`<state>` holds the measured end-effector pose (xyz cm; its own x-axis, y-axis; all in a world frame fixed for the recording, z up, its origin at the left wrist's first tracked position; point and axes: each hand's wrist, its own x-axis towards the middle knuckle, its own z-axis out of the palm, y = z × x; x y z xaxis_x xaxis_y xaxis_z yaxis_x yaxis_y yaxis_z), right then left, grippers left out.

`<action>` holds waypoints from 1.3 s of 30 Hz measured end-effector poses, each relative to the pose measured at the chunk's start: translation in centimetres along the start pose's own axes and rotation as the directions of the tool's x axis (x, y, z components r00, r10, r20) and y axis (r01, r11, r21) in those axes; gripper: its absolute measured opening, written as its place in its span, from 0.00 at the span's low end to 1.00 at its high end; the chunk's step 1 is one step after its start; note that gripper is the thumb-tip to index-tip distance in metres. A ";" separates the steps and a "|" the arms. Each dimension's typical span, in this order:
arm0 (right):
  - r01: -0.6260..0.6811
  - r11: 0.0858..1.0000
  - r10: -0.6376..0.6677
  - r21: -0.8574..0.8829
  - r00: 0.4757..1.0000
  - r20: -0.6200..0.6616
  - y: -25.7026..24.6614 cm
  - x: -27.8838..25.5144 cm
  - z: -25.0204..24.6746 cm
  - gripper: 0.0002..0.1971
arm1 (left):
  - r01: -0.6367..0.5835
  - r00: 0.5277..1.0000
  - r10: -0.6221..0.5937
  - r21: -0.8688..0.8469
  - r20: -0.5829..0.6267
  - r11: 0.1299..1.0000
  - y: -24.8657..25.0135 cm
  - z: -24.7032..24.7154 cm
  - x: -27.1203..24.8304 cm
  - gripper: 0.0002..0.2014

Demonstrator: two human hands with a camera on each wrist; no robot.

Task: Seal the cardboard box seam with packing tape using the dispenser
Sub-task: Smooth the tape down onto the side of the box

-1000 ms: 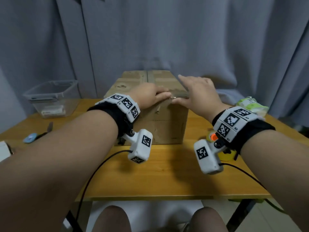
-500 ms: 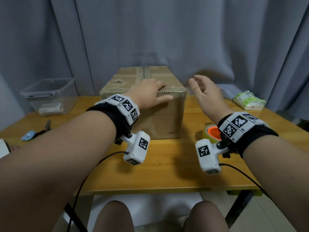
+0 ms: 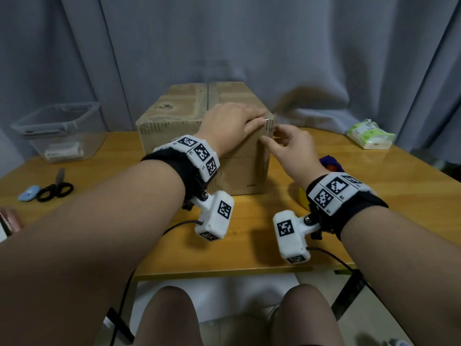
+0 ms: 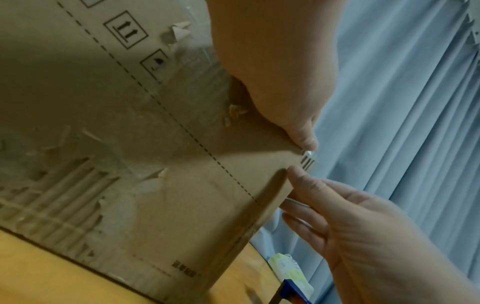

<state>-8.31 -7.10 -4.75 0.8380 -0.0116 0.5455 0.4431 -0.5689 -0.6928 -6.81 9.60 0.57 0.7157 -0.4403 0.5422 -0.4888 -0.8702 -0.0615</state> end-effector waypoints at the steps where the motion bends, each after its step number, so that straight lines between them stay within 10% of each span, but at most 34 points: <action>1: 0.003 1.000 -0.003 -0.005 0.999 -0.035 0.0 -0.1 0.0 0.22 | 0.005 1.000 -0.005 0.002 -0.006 1.000 0.0 0.1 0.0 0.25; 10: 0.048 0.948 -0.100 -0.314 0.983 -0.152 -0.3 -0.6 -1.6 0.09 | 0.010 1.000 -0.011 -0.015 -0.016 1.000 0.1 0.0 -0.2 0.23; 16: 0.185 0.827 -0.212 -0.532 0.977 0.011 -1.2 0.2 -4.2 0.06 | 0.016 1.000 -0.015 -0.026 0.016 1.000 0.1 -0.2 0.1 0.21; 21: 0.093 0.962 -0.098 -0.257 0.995 -0.009 -0.4 0.0 -4.9 0.04 | 0.039 0.998 -0.037 -0.046 0.041 0.998 0.0 -0.3 0.2 0.21; 24: -0.031 0.999 0.030 0.013 0.998 0.054 -0.2 -1.1 -4.4 0.22 | 0.041 0.998 -0.039 -0.044 0.050 0.998 0.1 -0.3 0.2 0.21; 27: -0.053 0.994 0.063 -0.093 0.992 0.107 -0.2 -1.5 -2.9 0.36 | 0.046 0.998 -0.044 -0.049 0.054 0.998 0.1 -0.3 0.3 0.21; 32: -0.066 0.992 0.069 -0.110 0.997 0.020 -0.2 -0.2 -1.5 0.17 | 0.052 0.998 -0.048 -0.063 0.050 0.997 0.5 -0.5 0.3 0.20; 39: 0.001 1.000 -0.001 0.001 0.999 0.048 1.4 -0.3 -1.9 0.17 | 0.062 0.997 -0.064 -0.071 -0.034 0.996 1.0 -0.4 0.4 0.19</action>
<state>-8.51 -9.46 -4.99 0.8518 0.0289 0.5231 0.4446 -0.5680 -0.6925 -7.21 8.63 1.10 0.7282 -0.3759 0.5731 -0.4778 -0.8779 0.0313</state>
